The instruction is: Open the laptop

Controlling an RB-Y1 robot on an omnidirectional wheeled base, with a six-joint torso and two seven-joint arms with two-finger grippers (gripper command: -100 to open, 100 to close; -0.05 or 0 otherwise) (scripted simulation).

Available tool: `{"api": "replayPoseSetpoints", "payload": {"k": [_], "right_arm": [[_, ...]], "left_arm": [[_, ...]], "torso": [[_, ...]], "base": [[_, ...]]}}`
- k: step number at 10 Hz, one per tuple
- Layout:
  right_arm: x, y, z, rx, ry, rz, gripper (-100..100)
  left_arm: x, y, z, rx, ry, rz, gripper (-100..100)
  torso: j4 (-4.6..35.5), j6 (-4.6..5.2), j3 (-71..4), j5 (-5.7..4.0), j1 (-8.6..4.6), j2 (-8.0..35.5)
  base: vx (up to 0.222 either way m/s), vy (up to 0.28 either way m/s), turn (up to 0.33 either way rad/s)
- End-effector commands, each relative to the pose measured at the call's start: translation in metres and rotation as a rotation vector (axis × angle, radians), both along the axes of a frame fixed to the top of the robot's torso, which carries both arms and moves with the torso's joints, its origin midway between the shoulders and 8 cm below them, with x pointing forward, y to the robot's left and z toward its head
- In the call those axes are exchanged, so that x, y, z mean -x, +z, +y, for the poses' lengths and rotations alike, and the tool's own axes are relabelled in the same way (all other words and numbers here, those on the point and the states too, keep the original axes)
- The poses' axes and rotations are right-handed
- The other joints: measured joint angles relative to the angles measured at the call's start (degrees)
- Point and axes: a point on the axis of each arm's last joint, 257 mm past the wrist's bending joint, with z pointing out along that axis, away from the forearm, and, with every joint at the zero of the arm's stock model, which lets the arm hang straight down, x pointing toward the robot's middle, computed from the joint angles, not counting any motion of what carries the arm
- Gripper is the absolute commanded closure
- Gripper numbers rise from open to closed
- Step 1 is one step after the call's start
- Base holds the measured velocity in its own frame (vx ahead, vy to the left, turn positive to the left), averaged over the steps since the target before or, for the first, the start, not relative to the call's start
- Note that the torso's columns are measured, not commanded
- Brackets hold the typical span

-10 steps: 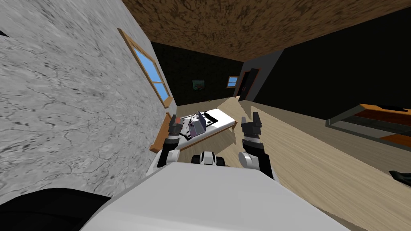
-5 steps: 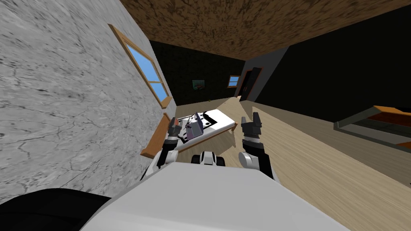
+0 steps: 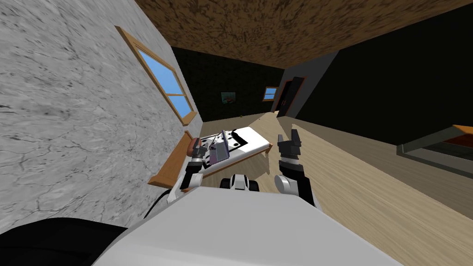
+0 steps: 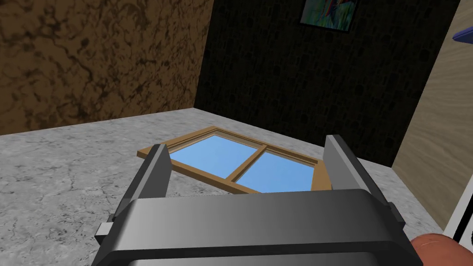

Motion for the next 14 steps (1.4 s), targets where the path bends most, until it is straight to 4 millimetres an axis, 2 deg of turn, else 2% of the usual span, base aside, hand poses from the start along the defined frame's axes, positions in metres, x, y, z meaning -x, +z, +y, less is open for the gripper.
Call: {"api": "replayPoseSetpoints", "payload": {"k": [1,7,8,9,11,12,13,14], "right_arm": [[0.000,0.000,0.000,0.000,0.000,0.000,0],[0.000,0.000,0.000,0.000,0.000,0.000,0],[0.000,0.000,0.000,0.000,0.000,0.000,0],[0.000,0.000,0.000,0.000,0.000,0.000,0],[0.000,0.000,0.000,0.000,0.000,0.000,0],[0.000,0.000,0.000,0.000,0.000,0.000,0],[0.000,0.000,0.000,0.000,0.000,0.000,0],[0.000,0.000,0.000,0.000,0.000,0.000,0]], "left_arm": [[0.001,-0.029,0.026,0.075,0.025,0.056,-100],[0.011,-0.101,0.091,0.269,0.113,0.179,-100],[0.012,-0.103,0.092,0.270,0.114,0.182,-100],[0.015,-0.117,0.103,0.306,0.133,0.202,-100],[0.024,-0.144,0.124,0.379,0.173,0.240,-100],[0.024,-0.144,0.124,0.379,0.173,0.240,-100],[0.030,-0.157,0.135,0.416,0.195,0.258,-100],[0.030,-0.157,0.135,0.416,0.195,0.258,-100]], "torso": [[0.0,0.00,0.0,0.01,0.02,0.0],[0.0,0.00,0.0,-0.02,-0.04,0.0],[0.0,0.00,0.0,0.04,0.16,0.0],[0.0,0.00,0.1,0.10,0.38,0.2],[0.0,-0.02,0.1,0.01,0.01,0.1],[0.0,0.00,0.0,-0.04,-0.14,0.0],[0.0,0.02,0.0,-0.01,0.03,0.1],[0.0,-0.01,0.1,0.01,0.02,0.1]], "base": [[0.177,-0.183,0.053],[0.145,-0.198,0.057],[0.109,-0.116,0.019],[0.102,-0.098,0.024],[0.130,-0.155,0.064],[0.117,-0.131,0.014],[0.103,-0.146,0.023],[0.064,-0.103,0.027]]}}
